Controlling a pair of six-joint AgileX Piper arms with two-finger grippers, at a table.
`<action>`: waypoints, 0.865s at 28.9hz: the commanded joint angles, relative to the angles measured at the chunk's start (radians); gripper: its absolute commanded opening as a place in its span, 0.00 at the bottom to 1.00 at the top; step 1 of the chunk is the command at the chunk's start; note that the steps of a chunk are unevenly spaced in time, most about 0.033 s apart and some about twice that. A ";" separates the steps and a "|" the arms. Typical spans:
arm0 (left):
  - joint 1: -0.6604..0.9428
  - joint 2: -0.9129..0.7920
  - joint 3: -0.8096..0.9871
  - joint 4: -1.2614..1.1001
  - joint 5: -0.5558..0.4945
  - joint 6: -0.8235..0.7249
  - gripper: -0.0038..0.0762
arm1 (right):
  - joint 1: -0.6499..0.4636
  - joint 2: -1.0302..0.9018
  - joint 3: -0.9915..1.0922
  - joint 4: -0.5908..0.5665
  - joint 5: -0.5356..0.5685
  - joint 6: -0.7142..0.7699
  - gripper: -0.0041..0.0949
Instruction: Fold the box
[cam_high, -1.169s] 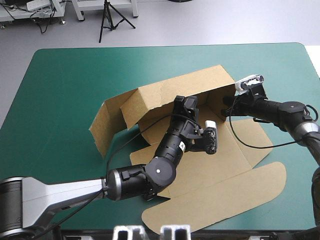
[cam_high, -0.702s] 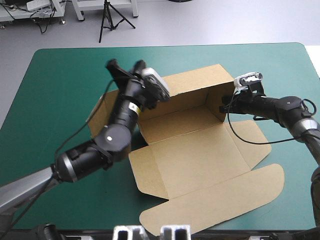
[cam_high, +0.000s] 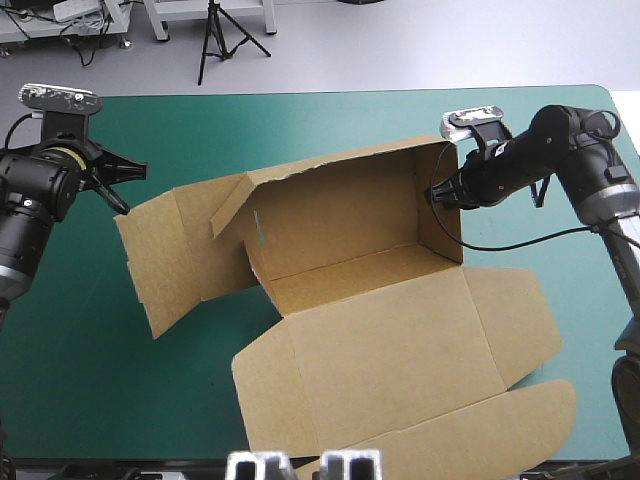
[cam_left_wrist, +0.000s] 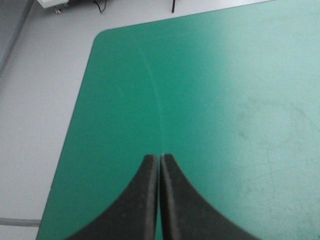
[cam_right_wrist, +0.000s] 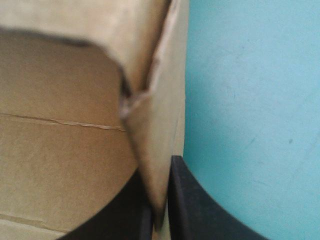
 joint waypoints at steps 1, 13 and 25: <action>0.059 -0.029 -0.036 -0.173 -0.034 0.148 0.04 | 0.003 0.020 -0.060 -0.001 0.057 0.032 0.04; 0.061 0.011 -0.036 -0.243 0.053 0.252 0.04 | 0.003 0.211 -0.067 -0.002 -0.102 0.001 0.13; 0.063 0.056 -0.036 -0.285 0.078 0.254 0.04 | 0.003 0.240 -0.177 -0.001 -0.163 -0.062 0.44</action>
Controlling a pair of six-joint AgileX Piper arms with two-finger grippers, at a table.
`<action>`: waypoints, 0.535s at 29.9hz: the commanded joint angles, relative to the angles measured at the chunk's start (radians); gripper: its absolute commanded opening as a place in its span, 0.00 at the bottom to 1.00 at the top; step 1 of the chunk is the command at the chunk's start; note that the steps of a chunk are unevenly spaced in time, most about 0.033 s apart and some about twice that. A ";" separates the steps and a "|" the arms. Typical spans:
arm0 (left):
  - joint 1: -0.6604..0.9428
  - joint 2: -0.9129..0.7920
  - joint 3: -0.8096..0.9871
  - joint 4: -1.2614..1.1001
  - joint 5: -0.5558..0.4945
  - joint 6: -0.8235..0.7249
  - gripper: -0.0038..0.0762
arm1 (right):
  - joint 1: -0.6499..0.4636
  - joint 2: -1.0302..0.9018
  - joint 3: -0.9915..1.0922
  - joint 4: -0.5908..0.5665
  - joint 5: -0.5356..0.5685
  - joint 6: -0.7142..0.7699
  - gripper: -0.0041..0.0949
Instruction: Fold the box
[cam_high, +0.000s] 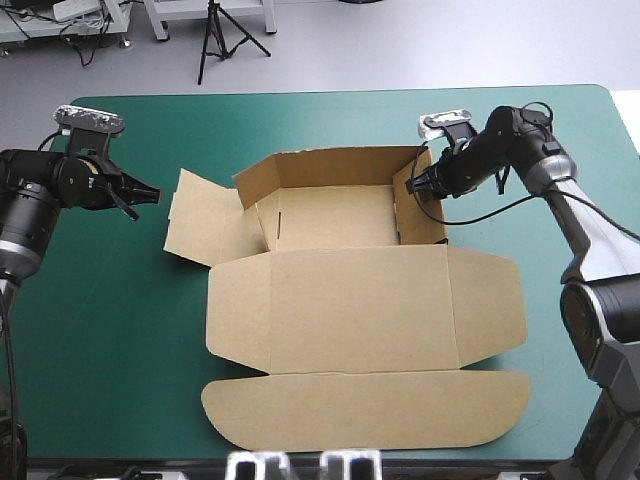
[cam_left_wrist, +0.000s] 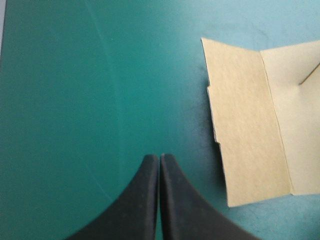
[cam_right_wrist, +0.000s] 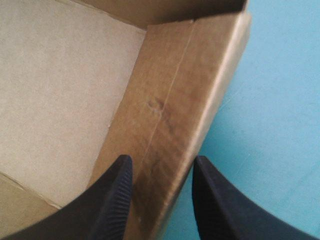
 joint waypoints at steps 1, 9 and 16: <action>0.000 -0.023 -0.036 -0.031 -0.043 -0.001 0.04 | -0.006 -0.059 -0.087 0.011 0.024 -0.010 0.44; 0.124 0.011 -0.053 -0.158 -0.047 -0.019 0.04 | -0.006 -0.065 -0.299 0.003 0.222 0.053 0.44; 0.334 0.067 -0.061 -0.517 0.070 0.103 0.04 | -0.006 -0.117 -0.345 -0.038 0.224 0.200 0.44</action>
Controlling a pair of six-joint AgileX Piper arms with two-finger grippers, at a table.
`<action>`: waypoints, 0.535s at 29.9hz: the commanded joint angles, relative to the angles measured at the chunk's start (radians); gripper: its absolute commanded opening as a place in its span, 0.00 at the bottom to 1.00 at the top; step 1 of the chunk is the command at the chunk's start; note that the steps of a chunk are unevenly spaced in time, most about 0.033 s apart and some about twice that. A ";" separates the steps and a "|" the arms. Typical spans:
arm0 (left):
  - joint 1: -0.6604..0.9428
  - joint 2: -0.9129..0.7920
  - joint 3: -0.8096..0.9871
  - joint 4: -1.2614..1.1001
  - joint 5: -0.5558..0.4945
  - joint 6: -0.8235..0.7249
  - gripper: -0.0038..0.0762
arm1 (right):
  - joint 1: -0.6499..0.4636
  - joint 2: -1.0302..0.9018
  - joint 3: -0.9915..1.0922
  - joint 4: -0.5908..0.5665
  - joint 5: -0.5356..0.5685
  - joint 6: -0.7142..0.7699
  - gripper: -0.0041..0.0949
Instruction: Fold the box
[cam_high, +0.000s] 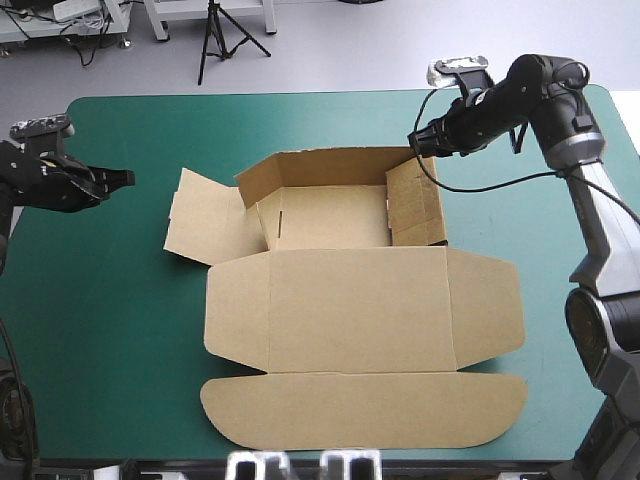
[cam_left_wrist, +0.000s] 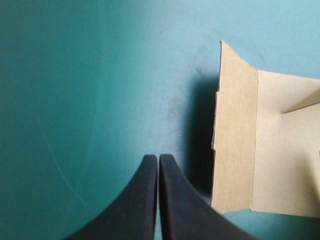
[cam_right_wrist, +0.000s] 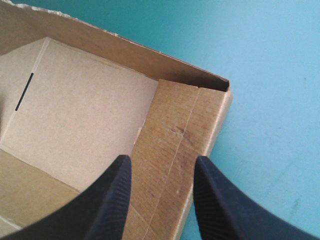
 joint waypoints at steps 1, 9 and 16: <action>0.075 -0.006 -0.034 -0.135 0.036 0.035 0.04 | -0.006 -0.090 -0.036 -0.038 0.010 0.072 0.44; 0.092 0.001 -0.034 -0.139 0.023 0.035 0.04 | -0.006 -0.110 0.077 -0.046 0.009 0.065 0.44; 0.092 0.001 -0.034 -0.139 0.037 0.042 0.04 | -0.006 0.011 0.091 -0.033 0.009 0.065 0.44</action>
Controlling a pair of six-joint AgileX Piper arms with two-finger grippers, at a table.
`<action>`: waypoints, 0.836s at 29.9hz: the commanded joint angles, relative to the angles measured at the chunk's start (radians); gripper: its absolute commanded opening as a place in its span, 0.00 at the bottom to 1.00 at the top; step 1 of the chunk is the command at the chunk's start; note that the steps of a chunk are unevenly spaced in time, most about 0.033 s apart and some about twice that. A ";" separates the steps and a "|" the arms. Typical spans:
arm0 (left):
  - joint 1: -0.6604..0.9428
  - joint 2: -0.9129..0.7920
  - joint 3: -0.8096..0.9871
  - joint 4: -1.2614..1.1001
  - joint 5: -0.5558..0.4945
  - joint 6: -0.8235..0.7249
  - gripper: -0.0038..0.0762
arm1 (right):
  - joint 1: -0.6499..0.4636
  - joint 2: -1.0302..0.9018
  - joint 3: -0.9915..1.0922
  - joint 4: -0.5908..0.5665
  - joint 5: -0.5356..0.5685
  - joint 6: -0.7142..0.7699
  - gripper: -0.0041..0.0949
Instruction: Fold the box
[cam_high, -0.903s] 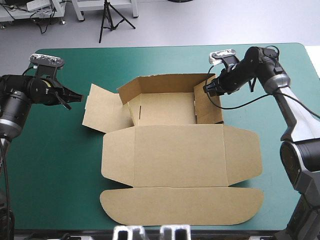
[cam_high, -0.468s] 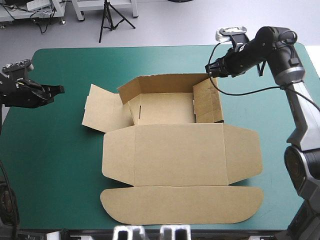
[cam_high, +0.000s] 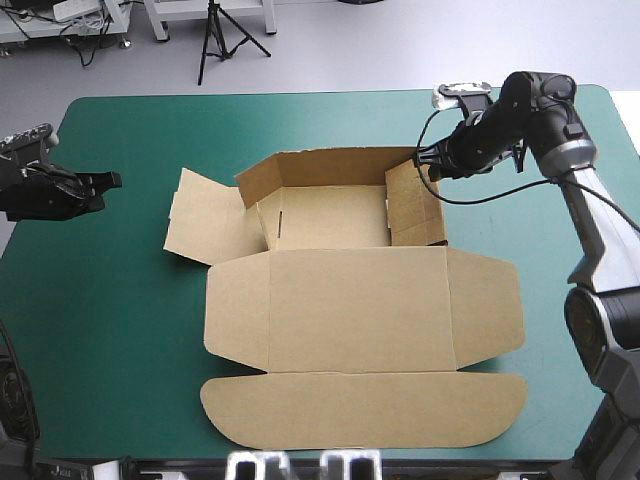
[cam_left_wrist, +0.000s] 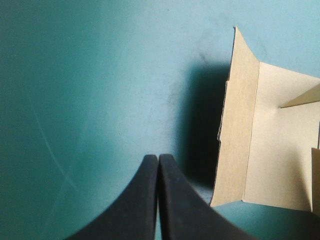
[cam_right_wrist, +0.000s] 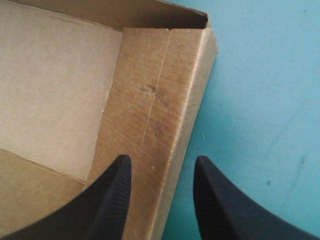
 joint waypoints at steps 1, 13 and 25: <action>0.001 -0.037 -0.034 -0.035 -0.019 0.003 0.04 | -0.006 0.004 -0.021 0.038 0.000 -0.008 0.44; 0.001 -0.037 -0.028 -0.020 0.037 0.035 0.04 | -0.006 0.130 -0.012 0.182 0.000 -0.004 0.15; 0.144 -0.021 -0.028 -0.160 -0.089 0.087 0.04 | -0.012 -0.040 0.011 0.222 0.000 -0.036 0.02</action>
